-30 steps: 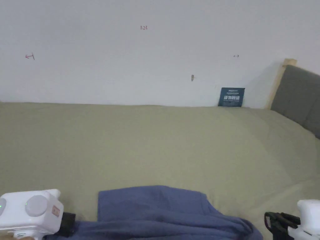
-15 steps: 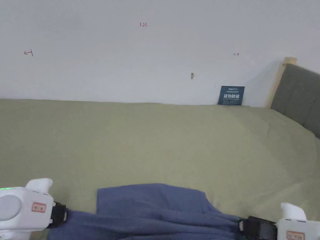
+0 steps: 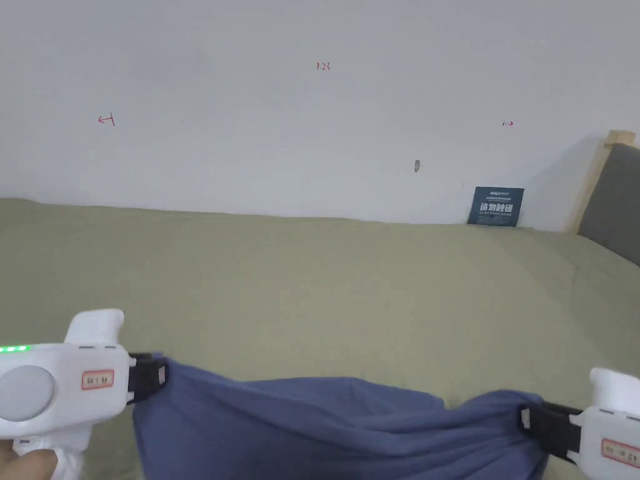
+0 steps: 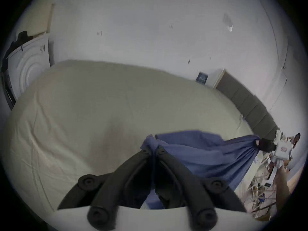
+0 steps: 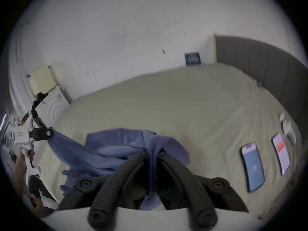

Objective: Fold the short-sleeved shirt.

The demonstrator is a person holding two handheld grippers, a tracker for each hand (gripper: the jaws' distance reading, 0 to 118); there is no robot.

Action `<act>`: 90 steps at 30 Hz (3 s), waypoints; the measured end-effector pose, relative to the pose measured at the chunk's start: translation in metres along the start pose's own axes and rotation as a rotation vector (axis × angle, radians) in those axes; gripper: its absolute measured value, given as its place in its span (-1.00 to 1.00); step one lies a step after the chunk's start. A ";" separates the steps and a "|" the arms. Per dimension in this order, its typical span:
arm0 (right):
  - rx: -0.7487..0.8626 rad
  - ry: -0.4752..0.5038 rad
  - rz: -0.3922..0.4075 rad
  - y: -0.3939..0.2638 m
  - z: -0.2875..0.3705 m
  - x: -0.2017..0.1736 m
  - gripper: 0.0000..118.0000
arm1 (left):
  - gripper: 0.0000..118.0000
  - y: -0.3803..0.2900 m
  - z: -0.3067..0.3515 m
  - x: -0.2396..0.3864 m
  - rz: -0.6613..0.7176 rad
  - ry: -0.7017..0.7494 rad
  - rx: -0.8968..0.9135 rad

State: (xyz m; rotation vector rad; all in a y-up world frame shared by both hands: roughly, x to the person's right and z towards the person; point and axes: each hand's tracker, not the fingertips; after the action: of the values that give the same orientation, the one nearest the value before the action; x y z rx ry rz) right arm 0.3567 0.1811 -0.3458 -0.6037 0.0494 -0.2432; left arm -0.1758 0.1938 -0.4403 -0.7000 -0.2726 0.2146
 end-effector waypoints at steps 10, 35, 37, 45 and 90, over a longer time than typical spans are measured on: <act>0.253 0.109 0.093 0.111 0.022 -0.037 -0.87 | -0.94 0.097 0.077 0.012 -0.045 -0.034 0.263; 0.422 0.018 0.174 0.250 -0.052 -0.072 -0.87 | -0.94 0.241 0.063 0.002 -0.126 0.106 0.383; 0.404 0.008 0.164 0.235 -0.060 -0.063 -0.87 | -0.94 0.223 0.058 -0.004 -0.149 0.114 0.359; 0.286 -0.062 0.090 0.126 -0.057 -0.030 -0.87 | -0.94 0.093 0.061 -0.007 -0.100 0.063 0.255; 0.132 -0.197 0.231 -0.073 0.113 -0.056 -1.00 | -1.00 -0.131 0.155 0.018 -0.151 0.189 0.074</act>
State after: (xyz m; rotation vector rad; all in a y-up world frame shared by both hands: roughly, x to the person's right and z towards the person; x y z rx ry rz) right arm 0.2999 0.1998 -0.2129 -0.4836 -0.0864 0.0378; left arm -0.1947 0.1949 -0.2373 -0.6183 -0.1352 0.0137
